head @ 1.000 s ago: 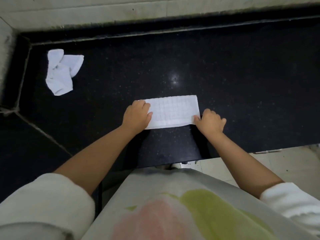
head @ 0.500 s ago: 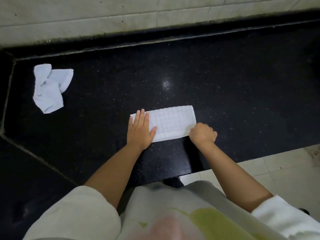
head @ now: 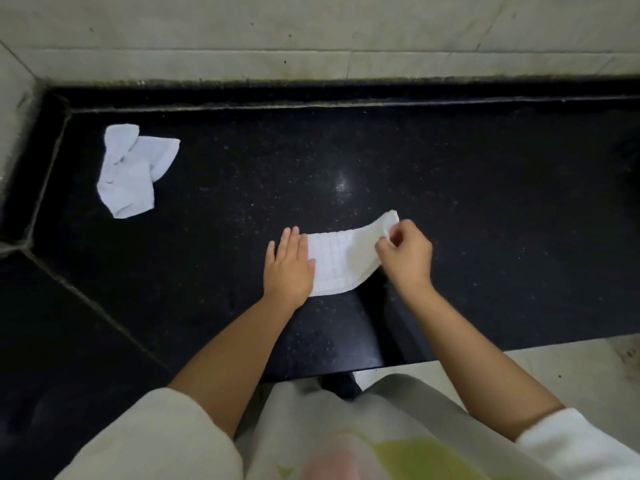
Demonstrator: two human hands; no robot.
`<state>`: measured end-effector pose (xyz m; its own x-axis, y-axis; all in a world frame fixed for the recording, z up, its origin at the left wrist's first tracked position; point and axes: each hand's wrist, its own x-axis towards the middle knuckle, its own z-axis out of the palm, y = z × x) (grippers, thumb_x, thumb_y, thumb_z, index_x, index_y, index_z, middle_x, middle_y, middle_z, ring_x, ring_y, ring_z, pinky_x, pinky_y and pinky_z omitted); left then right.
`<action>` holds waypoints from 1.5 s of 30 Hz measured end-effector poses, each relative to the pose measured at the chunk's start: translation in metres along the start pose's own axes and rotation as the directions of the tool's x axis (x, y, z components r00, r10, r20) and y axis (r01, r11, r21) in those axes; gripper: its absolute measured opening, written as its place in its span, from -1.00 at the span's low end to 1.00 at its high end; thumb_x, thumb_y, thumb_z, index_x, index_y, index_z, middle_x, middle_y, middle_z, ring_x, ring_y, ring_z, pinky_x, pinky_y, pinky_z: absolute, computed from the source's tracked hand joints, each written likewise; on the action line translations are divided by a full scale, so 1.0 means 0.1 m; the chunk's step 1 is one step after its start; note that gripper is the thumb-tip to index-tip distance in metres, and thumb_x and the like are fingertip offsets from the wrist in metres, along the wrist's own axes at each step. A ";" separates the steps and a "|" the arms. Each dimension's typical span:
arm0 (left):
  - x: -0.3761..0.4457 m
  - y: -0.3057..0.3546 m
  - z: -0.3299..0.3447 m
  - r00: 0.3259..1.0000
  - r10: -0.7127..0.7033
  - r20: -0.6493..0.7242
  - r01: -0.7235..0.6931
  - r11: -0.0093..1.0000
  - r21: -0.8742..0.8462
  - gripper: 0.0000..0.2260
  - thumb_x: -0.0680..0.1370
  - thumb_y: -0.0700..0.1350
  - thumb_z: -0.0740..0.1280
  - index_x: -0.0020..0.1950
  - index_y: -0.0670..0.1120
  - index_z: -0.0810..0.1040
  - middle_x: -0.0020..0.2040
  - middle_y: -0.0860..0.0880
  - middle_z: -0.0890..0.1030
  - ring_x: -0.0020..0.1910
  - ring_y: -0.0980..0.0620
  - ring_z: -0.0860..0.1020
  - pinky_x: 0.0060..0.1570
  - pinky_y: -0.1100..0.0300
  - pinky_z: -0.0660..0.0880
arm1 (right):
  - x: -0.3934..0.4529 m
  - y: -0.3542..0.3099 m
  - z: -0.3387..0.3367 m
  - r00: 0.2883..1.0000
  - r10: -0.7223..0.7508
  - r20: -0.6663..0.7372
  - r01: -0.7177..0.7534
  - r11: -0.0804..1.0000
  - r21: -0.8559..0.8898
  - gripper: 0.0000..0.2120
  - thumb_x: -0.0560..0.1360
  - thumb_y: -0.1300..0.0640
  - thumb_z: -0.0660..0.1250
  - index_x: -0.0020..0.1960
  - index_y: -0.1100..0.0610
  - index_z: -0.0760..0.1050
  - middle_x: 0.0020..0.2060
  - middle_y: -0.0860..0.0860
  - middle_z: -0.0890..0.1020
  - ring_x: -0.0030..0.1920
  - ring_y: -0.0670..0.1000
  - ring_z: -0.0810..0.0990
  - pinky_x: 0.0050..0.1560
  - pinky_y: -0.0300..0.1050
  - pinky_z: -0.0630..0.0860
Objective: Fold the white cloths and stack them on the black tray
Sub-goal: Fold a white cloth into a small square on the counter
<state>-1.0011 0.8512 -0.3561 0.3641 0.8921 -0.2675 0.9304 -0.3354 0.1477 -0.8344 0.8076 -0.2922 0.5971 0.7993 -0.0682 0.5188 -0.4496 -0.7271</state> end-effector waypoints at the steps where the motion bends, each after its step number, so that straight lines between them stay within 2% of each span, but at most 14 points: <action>1: -0.04 -0.06 -0.03 0.999 -0.042 -0.034 0.041 0.999 -0.017 -0.52 0.65 -0.01 -0.04 0.53 -0.14 -0.05 0.56 -0.08 -0.07 0.54 -0.01 -0.13 0.50 0.01 -0.11 | -0.08 -0.10 0.09 0.996 -0.084 -0.007 0.084 0.996 0.020 -0.75 0.37 0.34 0.29 -0.35 0.09 0.31 -0.39 -0.04 0.40 -0.39 -0.07 0.32 -0.37 -0.20 0.18; 4: -0.19 -0.33 -0.08 0.979 -0.192 -0.074 0.185 0.978 -0.094 -0.52 0.64 -0.03 0.02 0.53 -0.14 0.02 0.56 -0.09 -0.02 0.54 -0.03 -0.09 0.49 -0.01 -0.04 | -0.36 -0.19 0.52 0.924 -0.357 0.137 0.362 0.932 -0.012 -0.95 0.37 0.39 0.30 -0.22 0.28 0.49 -0.30 0.12 0.55 -0.30 0.06 0.47 -0.27 -0.21 0.29; 7: -0.34 -0.53 -0.09 0.957 -0.284 -0.050 0.276 0.952 -0.130 -0.51 0.64 0.00 0.02 0.53 -0.15 0.02 0.56 -0.11 -0.03 0.54 -0.04 -0.09 0.49 0.00 -0.05 | -0.57 -0.01 0.92 0.782 -0.550 0.293 0.592 0.802 -0.074 -0.90 0.27 0.42 0.31 -0.23 0.29 0.50 -0.35 0.16 0.59 -0.35 0.17 0.57 -0.33 -0.06 0.51; 12: -0.54 -0.70 -0.01 0.945 -0.326 -0.021 0.322 0.939 -0.123 -0.52 0.64 0.01 0.00 0.52 -0.16 0.06 0.56 -0.12 -0.01 0.54 -0.04 -0.09 0.50 0.00 -0.06 | -0.57 0.17 1.05 0.761 -0.531 0.372 0.591 0.804 -0.063 -0.88 0.27 0.46 0.32 -0.26 0.29 0.51 -0.33 0.17 0.62 -0.31 0.19 0.58 -0.18 -0.20 0.42; 18: -0.61 -0.81 0.10 0.953 -0.300 0.037 0.302 0.948 -0.102 -0.50 0.65 0.03 -0.06 0.53 -0.15 -0.05 0.56 -0.10 -0.07 0.54 -0.03 -0.11 0.50 0.03 -0.10 | -0.55 0.07 1.02 0.759 -0.613 0.219 0.635 0.771 -0.042 -0.86 0.37 0.28 0.19 -0.25 0.28 0.52 -0.33 0.12 0.62 -0.24 -0.01 0.50 -0.13 -0.26 0.38; 22: -0.63 -0.80 0.13 0.958 -0.287 0.003 0.286 0.954 -0.090 -0.49 0.65 0.04 -0.07 0.53 -0.15 -0.07 0.56 -0.11 -0.09 0.54 -0.03 -0.12 0.50 0.01 -0.11 | -0.60 0.14 0.99 0.666 -0.624 0.408 0.709 0.700 -0.086 -0.91 0.28 0.34 0.34 -0.21 0.27 0.56 -0.24 0.12 0.65 -0.22 0.14 0.63 -0.18 -0.07 0.60; 25: -0.61 -0.79 0.14 0.957 -0.290 -0.007 0.287 0.951 -0.119 -0.50 0.65 0.02 -0.05 0.53 -0.15 -0.04 0.56 -0.11 -0.08 0.54 -0.04 -0.12 0.50 -0.02 -0.12 | -0.58 0.17 0.88 0.635 -0.652 0.415 0.746 0.657 -0.108 -0.83 0.30 0.30 0.33 -0.13 0.29 0.59 -0.13 0.16 0.66 -0.09 0.14 0.64 -0.03 0.00 0.60; 28: -0.57 -0.72 0.11 0.976 -0.156 -0.149 0.129 0.975 -0.181 -0.56 0.60 -0.02 0.07 0.43 -0.17 0.30 0.48 -0.19 0.24 0.49 -0.14 0.21 0.42 -0.10 0.19 | -0.50 0.32 0.67 0.676 -0.670 0.308 0.735 0.645 -0.210 -0.77 0.28 0.27 0.33 -0.08 0.28 0.60 -0.06 0.17 0.65 0.05 0.03 0.49 0.08 0.00 0.46; 31: -0.48 -0.57 0.13 0.939 0.096 -0.329 -0.167 0.966 -0.197 -0.61 0.45 0.00 0.13 0.09 -0.16 0.61 0.12 -0.14 0.62 0.16 -0.12 0.53 0.05 -0.04 0.55 | -0.44 0.50 0.48 0.718 -0.627 0.303 0.696 0.642 -0.320 -0.72 0.20 0.30 0.40 -0.09 0.24 0.59 -0.07 0.16 0.65 0.04 0.07 0.49 0.04 0.08 0.48; 35: -0.42 -0.40 0.21 0.882 0.330 -0.336 -0.391 0.911 -0.132 -0.64 0.43 0.05 0.15 -0.01 -0.09 0.65 0.02 -0.02 0.66 0.09 0.05 0.45 0.07 0.11 0.55 | -0.41 0.56 0.46 0.741 -0.517 0.429 0.665 0.657 -0.355 -0.58 0.07 0.45 0.55 -0.10 0.24 0.63 -0.09 0.19 0.67 -0.16 0.22 0.66 -0.21 0.08 0.63; 39: -0.41 -0.37 0.26 0.893 0.386 -0.230 -0.402 0.915 -0.024 -0.59 0.40 0.13 0.14 -0.05 -0.07 0.66 -0.04 0.01 0.67 -0.04 0.03 0.63 0.00 0.14 0.57 | -0.34 0.42 0.45 0.683 -0.541 0.490 0.716 0.630 -0.301 -0.61 0.05 0.48 0.54 -0.15 0.26 0.65 -0.18 0.17 0.69 -0.27 0.17 0.67 -0.34 -0.07 0.64; 41: -0.38 -0.35 0.24 0.889 0.394 -0.234 -0.401 0.916 0.018 -0.67 0.36 0.13 0.30 -0.08 -0.06 0.66 -0.09 0.02 0.66 -0.08 0.03 0.64 -0.04 0.17 0.57 | -0.29 0.37 0.42 0.660 -0.551 0.510 0.730 0.630 -0.265 -0.68 0.10 0.46 0.50 -0.16 0.28 0.65 -0.23 0.16 0.69 -0.30 0.16 0.67 -0.34 -0.07 0.63; 43: -0.34 -0.33 0.23 0.878 0.394 -0.272 -0.394 0.918 0.057 -0.72 0.23 0.04 0.53 -0.16 -0.06 0.65 -0.18 0.03 0.65 -0.17 0.03 0.64 -0.06 0.18 0.52 | -0.27 0.30 0.37 0.646 -0.554 0.526 0.734 0.639 -0.228 -0.78 0.22 0.37 0.41 -0.14 0.27 0.65 -0.24 0.14 0.69 -0.32 0.14 0.67 -0.36 -0.08 0.63; 45: -0.29 -0.28 0.17 0.847 0.428 -0.315 -0.410 0.904 0.124 -0.82 0.19 -0.15 0.51 -0.24 -0.06 0.63 -0.29 0.03 0.61 -0.29 0.01 0.60 -0.11 0.20 0.42 | -0.26 0.23 0.28 0.648 -0.550 0.527 0.723 0.663 -0.195 -0.79 0.34 0.24 0.28 -0.12 0.24 0.65 -0.24 0.11 0.69 -0.32 0.11 0.68 -0.39 -0.11 0.62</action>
<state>-1.0372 0.8299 -0.3683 0.6934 0.7076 0.1360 0.6966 -0.7065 0.1246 -0.8552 0.7876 -0.3269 -0.2213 0.9752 -0.0042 0.8950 0.2014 -0.3980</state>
